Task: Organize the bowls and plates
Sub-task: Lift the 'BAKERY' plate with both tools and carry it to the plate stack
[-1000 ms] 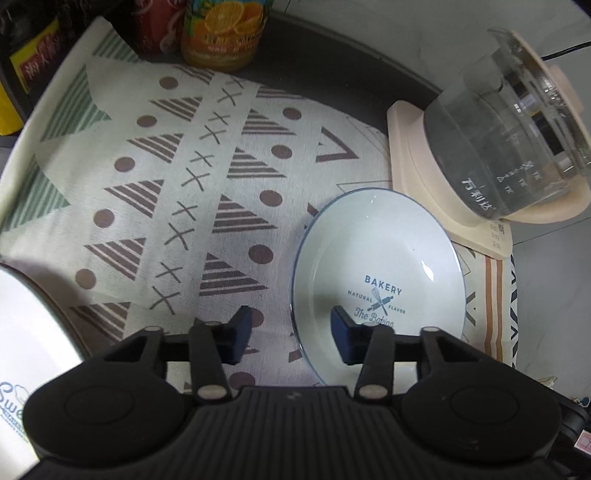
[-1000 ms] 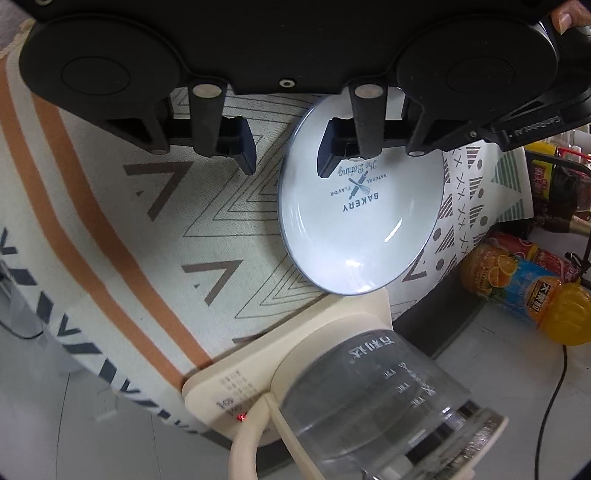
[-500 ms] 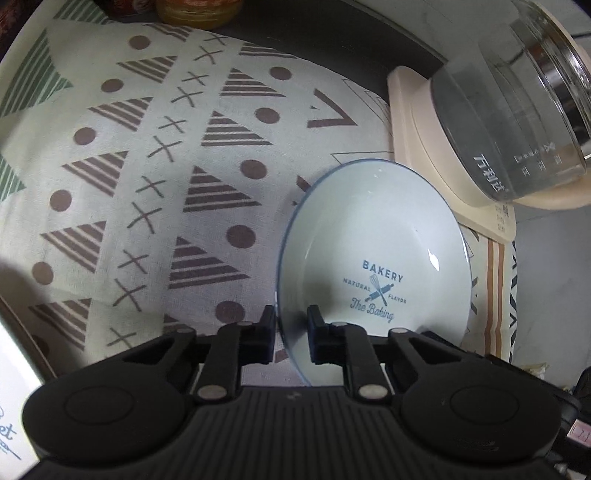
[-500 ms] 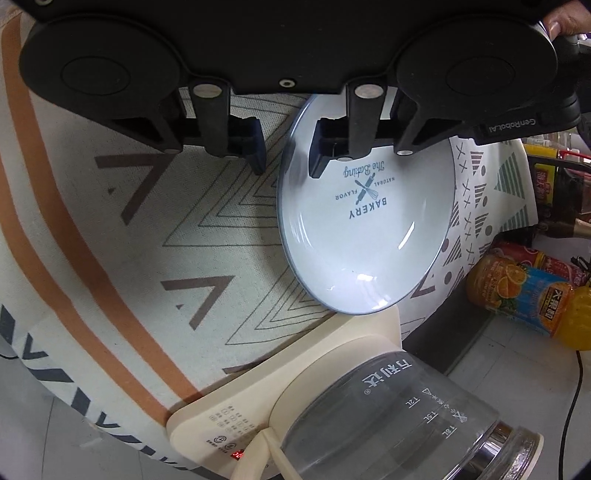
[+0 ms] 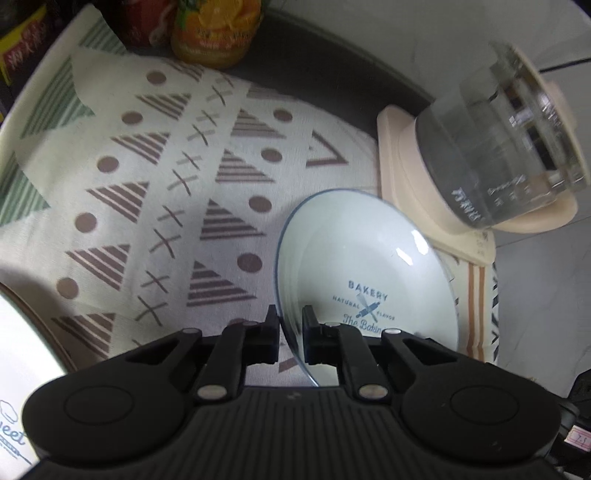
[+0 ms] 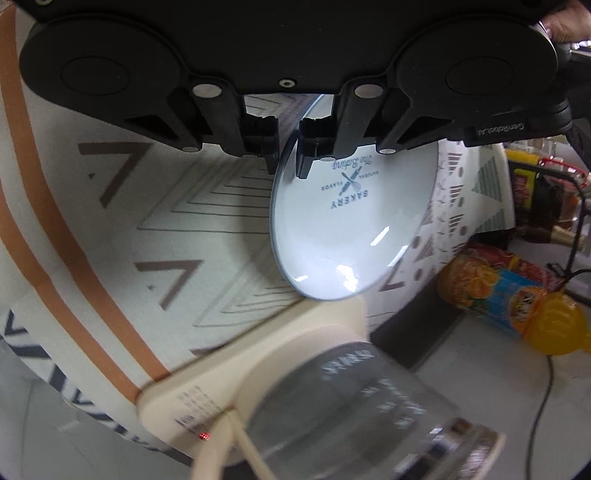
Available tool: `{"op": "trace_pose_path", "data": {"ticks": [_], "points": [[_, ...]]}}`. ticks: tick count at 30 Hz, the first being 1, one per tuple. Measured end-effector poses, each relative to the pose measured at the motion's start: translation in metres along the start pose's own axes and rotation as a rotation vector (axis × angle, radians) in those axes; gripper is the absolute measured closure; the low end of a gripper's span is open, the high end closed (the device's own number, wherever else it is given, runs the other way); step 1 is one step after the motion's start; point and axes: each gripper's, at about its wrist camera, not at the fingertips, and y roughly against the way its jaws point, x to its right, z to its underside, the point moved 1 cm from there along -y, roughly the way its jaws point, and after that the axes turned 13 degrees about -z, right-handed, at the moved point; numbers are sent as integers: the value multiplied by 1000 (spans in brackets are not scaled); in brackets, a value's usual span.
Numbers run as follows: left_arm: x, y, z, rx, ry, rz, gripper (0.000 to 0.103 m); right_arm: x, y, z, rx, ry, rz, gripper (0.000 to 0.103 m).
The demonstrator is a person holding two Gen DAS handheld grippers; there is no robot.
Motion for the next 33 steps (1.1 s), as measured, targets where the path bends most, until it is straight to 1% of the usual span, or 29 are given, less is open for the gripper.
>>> {"op": "trace_pose_path", "data": {"ticks": [5,10,21,27,33], "points": [[-5,17,-2,52,16,5,93,-12,1,-2,1,27,-20,93],[-9,29,-4,88,41,10,94,-32,7,-5,14,79,-41,92],[-33,64,-4,158,87,11,93,-72,12,-4,22,165,-76,91],[-49,84,3,199,113,8,93,-91,16,1,17,208,-96,91],[-68,99,17,224,138,-4,93,-110,18,14,7,258,-109,91]]}}
